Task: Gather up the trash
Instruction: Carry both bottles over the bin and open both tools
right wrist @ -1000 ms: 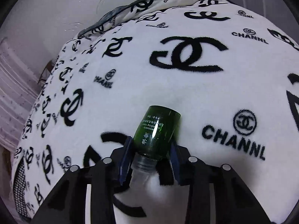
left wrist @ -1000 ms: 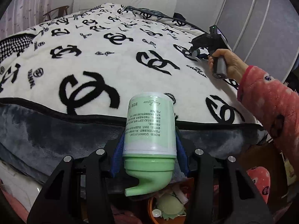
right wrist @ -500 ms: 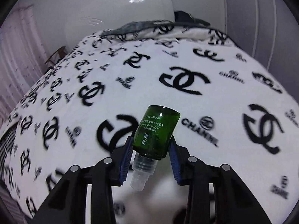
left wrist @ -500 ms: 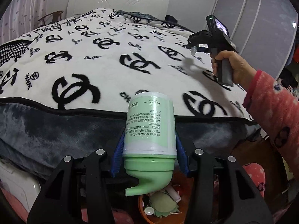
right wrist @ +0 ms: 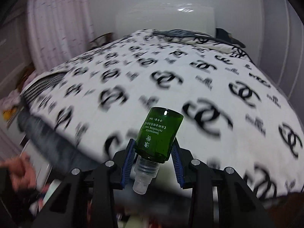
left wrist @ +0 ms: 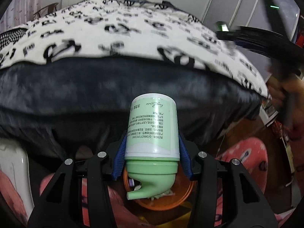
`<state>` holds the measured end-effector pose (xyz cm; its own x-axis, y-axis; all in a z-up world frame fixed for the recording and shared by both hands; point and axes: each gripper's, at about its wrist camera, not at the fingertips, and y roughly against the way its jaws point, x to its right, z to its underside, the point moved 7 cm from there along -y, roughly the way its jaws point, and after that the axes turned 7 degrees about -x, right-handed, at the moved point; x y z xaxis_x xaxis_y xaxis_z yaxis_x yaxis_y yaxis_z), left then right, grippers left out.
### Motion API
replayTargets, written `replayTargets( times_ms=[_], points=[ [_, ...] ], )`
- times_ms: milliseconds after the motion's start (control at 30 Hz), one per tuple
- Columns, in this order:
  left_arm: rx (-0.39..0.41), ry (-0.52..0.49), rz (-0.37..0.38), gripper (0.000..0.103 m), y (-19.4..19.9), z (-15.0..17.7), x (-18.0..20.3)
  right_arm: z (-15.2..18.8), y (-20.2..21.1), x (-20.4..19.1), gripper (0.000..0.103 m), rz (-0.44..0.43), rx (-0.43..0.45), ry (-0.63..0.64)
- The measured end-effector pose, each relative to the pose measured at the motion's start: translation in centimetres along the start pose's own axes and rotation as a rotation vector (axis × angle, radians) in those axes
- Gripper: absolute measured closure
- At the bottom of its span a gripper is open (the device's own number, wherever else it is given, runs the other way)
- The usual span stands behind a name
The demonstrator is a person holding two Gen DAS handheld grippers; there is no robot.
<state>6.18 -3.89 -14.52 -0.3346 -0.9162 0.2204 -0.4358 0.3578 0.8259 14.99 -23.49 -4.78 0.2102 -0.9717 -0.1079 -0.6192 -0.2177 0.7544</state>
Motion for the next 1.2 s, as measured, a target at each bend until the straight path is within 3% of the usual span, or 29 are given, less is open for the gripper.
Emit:
replayTargets(
  times_ms=[233, 367, 600, 700, 867, 900, 967, 1000, 1200],
  points=[
    [-0.147, 0.016, -0.025, 0.055, -5.0, 4.3, 0.5, 10.8, 0.6, -2.8, 0.066, -0.083, -0.097, 0.025],
    [-0.269, 0.054, -0.02, 0.055, -8.8, 6.9, 0.5, 16.6, -2.6, -3.6, 0.066, -0.112, -0.209, -0.007],
    [-0.497, 0.1, -0.047, 0.055, -16.0, 10.8, -0.9, 25.0, -11.7, -2.8, 0.066, -0.101, -0.484, -0.113],
    [-0.572, 0.106, -0.085, 0.055, -18.2, 12.0, -1.6, 26.8, -14.2, -2.8, 0.066, -0.107, -0.559, -0.143],
    [-0.627, 0.125, -0.072, 0.054, -20.3, 12.5, -1.5, 27.3, -16.5, -2.5, 0.064, -0.11, -0.619, -0.175],
    [-0.631, 0.127, -0.063, 0.051, -20.4, 12.5, -1.5, 27.4, -16.8, -2.4, 0.063, -0.1, -0.629, -0.175],
    [-0.624, 0.122, -0.07, 0.042, -20.6, 12.3, -1.5, 27.8, -17.0, -2.6, 0.046, -0.096, -0.643, -0.173],
    [-0.62, 0.118, -0.071, 0.038, -20.5, 12.3, -1.4, 27.9, -17.0, -2.6, 0.043, -0.089, -0.646, -0.172],
    [-0.629, 0.117, -0.079, 0.035, -20.8, 12.3, -1.1, 28.7, -16.9, -1.6, 0.038, -0.086, -0.651, -0.21]
  ],
)
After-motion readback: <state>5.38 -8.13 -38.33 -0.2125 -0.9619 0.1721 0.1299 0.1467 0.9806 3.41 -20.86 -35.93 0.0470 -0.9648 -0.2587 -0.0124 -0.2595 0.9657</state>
